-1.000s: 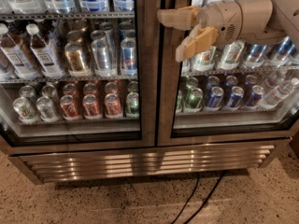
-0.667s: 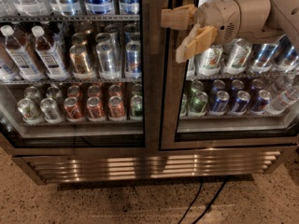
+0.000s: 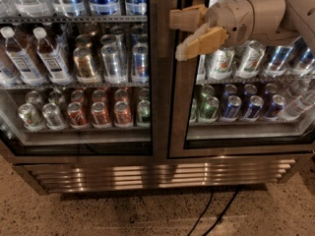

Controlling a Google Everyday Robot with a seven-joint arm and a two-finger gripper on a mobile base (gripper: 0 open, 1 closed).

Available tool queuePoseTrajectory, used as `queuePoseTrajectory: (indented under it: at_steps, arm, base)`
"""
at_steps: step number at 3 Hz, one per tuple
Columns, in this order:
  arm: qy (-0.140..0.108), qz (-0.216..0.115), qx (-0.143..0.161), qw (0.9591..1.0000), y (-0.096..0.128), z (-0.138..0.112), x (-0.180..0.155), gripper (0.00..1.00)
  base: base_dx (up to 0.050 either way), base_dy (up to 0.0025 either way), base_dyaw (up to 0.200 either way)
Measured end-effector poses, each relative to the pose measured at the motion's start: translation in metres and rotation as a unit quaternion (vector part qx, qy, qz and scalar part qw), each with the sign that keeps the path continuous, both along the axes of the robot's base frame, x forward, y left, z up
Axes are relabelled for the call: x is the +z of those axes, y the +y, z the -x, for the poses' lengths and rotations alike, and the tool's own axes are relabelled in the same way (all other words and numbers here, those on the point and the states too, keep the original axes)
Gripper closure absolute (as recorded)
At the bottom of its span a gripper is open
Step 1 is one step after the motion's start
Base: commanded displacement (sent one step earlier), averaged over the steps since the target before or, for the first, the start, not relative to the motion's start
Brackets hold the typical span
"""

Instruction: Open left fridge door

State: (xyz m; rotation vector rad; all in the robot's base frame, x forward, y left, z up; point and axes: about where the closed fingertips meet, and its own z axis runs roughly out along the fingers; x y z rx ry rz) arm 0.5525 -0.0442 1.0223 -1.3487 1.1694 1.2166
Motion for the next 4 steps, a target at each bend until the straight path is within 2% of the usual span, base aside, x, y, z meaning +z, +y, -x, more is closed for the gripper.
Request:
queuePoseTrajectory:
  at_steps: [3,4]
  arm:
    - [0.000,0.000,0.000,1.0000,0.0001,0.0000,0.0000,0.88]
    - [0.000,0.000,0.000,1.0000,0.0001,0.0000,0.0000,1.00]
  base:
    - [0.000,0.00000,0.000]
    - [0.000,0.00000,0.000]
